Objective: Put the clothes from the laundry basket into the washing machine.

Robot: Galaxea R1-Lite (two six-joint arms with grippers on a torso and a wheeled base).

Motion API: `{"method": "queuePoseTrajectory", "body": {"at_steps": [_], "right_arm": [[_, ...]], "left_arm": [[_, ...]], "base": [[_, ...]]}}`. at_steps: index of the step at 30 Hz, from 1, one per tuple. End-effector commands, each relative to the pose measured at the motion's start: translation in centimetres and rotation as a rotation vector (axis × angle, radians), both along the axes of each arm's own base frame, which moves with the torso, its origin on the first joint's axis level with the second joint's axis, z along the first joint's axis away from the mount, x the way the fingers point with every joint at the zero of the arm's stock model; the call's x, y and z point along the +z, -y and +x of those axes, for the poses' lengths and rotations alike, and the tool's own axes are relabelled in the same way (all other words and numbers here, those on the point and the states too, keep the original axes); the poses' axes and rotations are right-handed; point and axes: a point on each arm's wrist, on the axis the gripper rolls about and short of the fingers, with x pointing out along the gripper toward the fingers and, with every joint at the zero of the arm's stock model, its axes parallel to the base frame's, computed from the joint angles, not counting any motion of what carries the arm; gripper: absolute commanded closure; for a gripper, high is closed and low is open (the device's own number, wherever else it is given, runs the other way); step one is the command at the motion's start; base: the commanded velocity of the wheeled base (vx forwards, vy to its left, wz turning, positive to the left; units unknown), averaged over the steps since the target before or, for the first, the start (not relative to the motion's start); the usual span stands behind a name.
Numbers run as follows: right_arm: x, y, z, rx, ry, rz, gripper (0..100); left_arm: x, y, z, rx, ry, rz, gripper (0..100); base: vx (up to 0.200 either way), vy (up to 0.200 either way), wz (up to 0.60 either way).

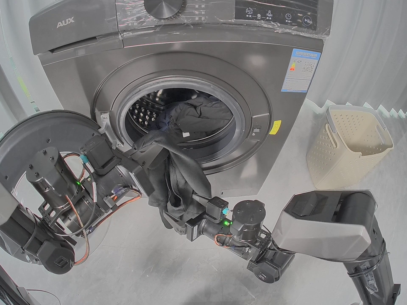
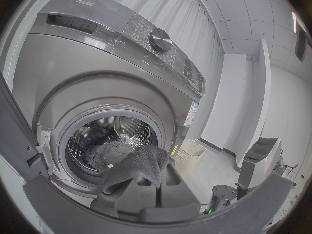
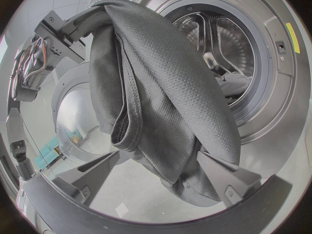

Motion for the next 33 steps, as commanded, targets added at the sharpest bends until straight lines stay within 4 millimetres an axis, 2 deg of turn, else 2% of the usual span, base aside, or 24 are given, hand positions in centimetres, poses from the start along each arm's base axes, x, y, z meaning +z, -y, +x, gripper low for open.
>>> {"method": "queuePoseTrajectory", "body": {"at_steps": [1,11,20,25,26,29,33], "right_arm": [[0.0,-0.1,0.1,0.000,0.002,0.003,100],[0.8,0.3,-0.1,-0.003,0.005,0.009,100],[3.4,2.1,-2.9,0.016,-0.010,-0.007,100],[2.8,2.3,-2.6,0.008,-0.024,-0.021,100],[2.6,2.3,-2.6,0.007,-0.025,-0.024,0],[1.0,1.8,-2.0,0.005,-0.041,-0.041,0],[0.2,1.0,-1.0,0.002,-0.028,-0.029,0]], "left_arm": [[0.1,0.0,0.0,0.000,0.002,0.000,100],[0.0,-0.1,0.0,0.001,0.000,-0.001,100],[0.0,-0.5,0.3,0.021,-0.001,0.000,100],[0.1,-0.5,0.2,0.020,0.004,-0.003,100],[0.1,-0.5,0.2,0.020,0.004,-0.003,100],[0.2,-0.6,0.2,0.020,0.006,-0.003,100],[0.2,-0.4,0.1,0.013,0.007,-0.004,100]], "base": [[0.000,0.000,0.00],[0.000,0.000,0.00],[0.000,0.000,0.00],[0.000,0.000,0.00],[0.000,0.000,0.00],[0.000,0.000,0.00],[0.000,0.000,0.00]]}}
